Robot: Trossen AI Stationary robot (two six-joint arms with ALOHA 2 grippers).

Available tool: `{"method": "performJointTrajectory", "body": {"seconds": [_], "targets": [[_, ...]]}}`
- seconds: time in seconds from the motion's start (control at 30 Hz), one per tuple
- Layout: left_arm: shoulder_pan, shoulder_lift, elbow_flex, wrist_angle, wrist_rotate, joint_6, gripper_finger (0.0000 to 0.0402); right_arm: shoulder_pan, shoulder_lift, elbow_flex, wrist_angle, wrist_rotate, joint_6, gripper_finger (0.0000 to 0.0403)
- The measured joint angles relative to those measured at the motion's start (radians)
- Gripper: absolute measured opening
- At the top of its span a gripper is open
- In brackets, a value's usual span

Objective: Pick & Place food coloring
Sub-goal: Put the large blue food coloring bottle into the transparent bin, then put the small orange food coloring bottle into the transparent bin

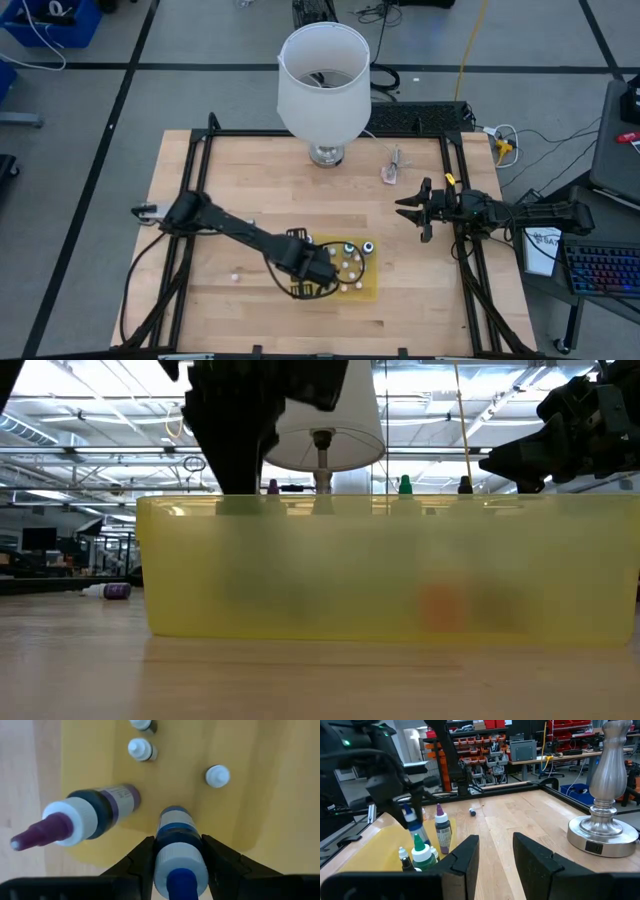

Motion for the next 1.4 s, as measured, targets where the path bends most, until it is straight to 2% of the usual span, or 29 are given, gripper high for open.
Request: {"method": "performJointTrajectory", "body": {"seconds": [0.27,0.5,0.6,0.73,0.87,0.97,1.03,1.1,1.23,1.4], "targets": [[0.011,0.007,-0.002,0.014,0.048,-0.018,0.0148,0.000,0.000,0.000,0.000,0.000,0.000,0.0112],[0.011,-0.005,0.017,-0.028,0.053,-0.015,0.0292,0.000,0.000,0.000,0.000,0.000,0.000,0.0112],[0.015,-0.026,0.041,-0.060,0.040,-0.020,0.0331,0.000,0.000,0.000,0.000,0.000,0.000,0.0112],[0.014,-0.081,0.060,-0.122,0.018,-0.080,0.0362,0.000,0.000,0.000,0.000,0.000,0.000,0.0112],[-0.030,-0.162,0.061,-0.256,-0.074,-0.235,0.0374,0.000,0.000,0.000,0.000,0.000,0.000,0.0112],[-0.093,-0.206,0.040,-0.388,-0.142,-0.449,0.0373,0.000,0.000,0.000,0.000,0.000,0.000,0.0112],[-0.130,-0.241,-0.011,-0.384,-0.145,-0.572,0.0368,0.000,0.000,0.000,0.000,0.000,0.000,0.0112],[-0.175,-0.277,-0.076,-0.368,-0.126,-0.707,0.0363,0.000,0.000,0.000,0.000,0.000,0.000,0.0112],[-0.242,-0.305,-0.223,-0.386,-0.021,-0.918,0.0350,0.000,0.000,0.000,0.000,0.000,0.000,0.0112],[-0.303,-0.335,-0.401,-0.324,0.112,-1.068,0.0334,0.000,0.000,0.000,0.000,0.000,0.000,0.0112]]}}
